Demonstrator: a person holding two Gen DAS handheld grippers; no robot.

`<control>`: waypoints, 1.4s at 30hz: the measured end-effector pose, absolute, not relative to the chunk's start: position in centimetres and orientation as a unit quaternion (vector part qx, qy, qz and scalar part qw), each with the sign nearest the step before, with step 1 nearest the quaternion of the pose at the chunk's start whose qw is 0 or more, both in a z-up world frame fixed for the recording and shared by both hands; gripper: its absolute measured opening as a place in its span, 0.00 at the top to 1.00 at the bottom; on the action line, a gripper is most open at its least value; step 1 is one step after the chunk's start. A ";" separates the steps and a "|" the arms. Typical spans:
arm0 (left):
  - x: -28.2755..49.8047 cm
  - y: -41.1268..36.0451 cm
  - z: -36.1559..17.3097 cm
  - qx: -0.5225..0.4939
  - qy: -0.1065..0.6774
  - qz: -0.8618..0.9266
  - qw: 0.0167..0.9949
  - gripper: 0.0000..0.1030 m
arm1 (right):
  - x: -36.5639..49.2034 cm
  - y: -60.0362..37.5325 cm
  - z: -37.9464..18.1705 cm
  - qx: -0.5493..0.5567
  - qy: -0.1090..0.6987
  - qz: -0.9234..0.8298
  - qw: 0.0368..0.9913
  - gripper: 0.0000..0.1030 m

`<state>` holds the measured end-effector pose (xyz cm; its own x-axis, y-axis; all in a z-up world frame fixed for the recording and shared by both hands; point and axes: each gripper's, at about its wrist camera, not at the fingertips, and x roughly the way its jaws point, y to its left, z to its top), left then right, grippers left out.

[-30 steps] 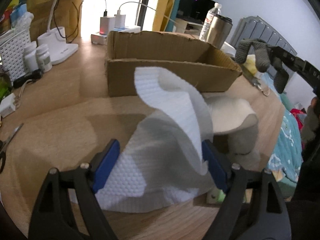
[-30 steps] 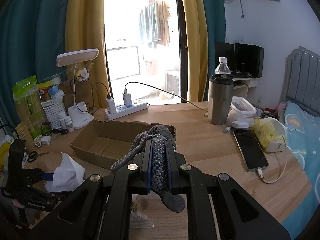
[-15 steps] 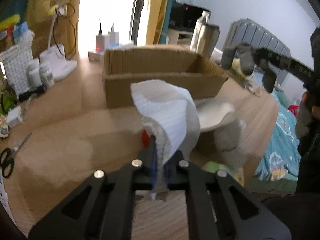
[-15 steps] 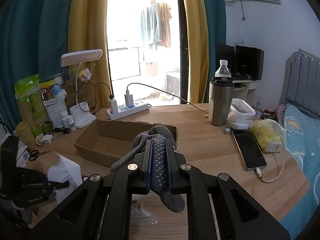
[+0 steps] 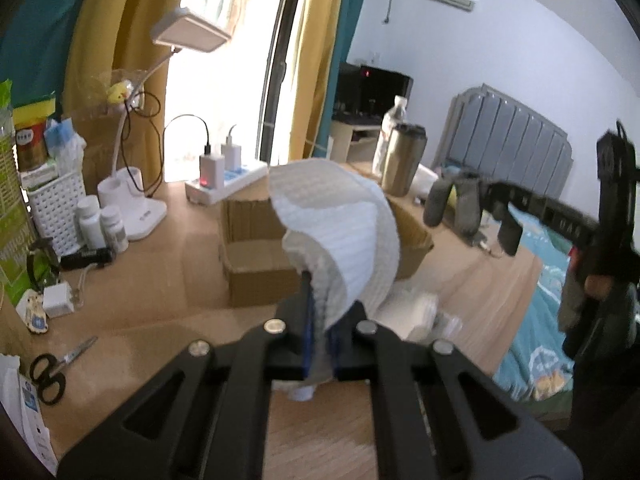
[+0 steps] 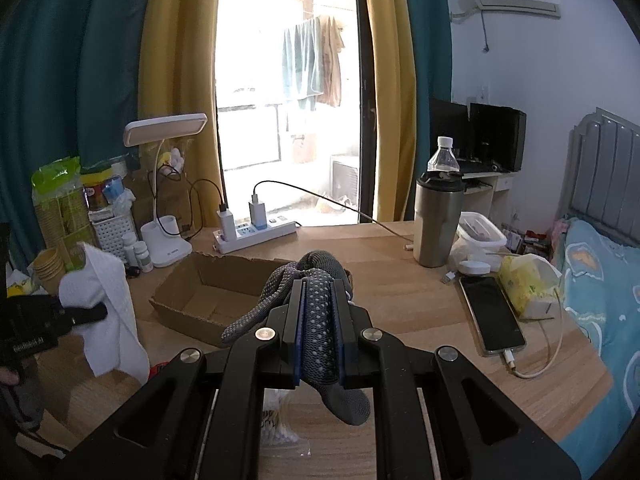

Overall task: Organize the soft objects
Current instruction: 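Carry the grey gloves over the cardboard box with the right gripper while the left holds the towel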

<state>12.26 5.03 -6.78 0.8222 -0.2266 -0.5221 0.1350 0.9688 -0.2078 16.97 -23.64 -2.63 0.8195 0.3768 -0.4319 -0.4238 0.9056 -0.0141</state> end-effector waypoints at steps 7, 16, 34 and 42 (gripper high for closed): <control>13.4 5.5 -4.9 -0.071 0.257 -0.093 0.959 0.94 | 18.1 -23.4 -2.6 -0.055 0.214 0.213 0.952 0.87; 16.1 5.5 -4.2 -0.064 0.247 -0.104 0.961 0.94 | 20.1 -22.9 -3.0 -0.056 0.220 0.215 0.950 0.87; 21.8 6.0 -5.6 -0.070 0.261 -0.119 0.956 0.94 | 25.0 -21.1 -4.5 -0.060 0.241 0.219 0.944 0.87; 23.9 5.8 -7.0 -0.062 0.276 -0.117 0.952 0.93 | 26.8 -20.5 -5.7 -0.057 0.258 0.220 0.939 0.87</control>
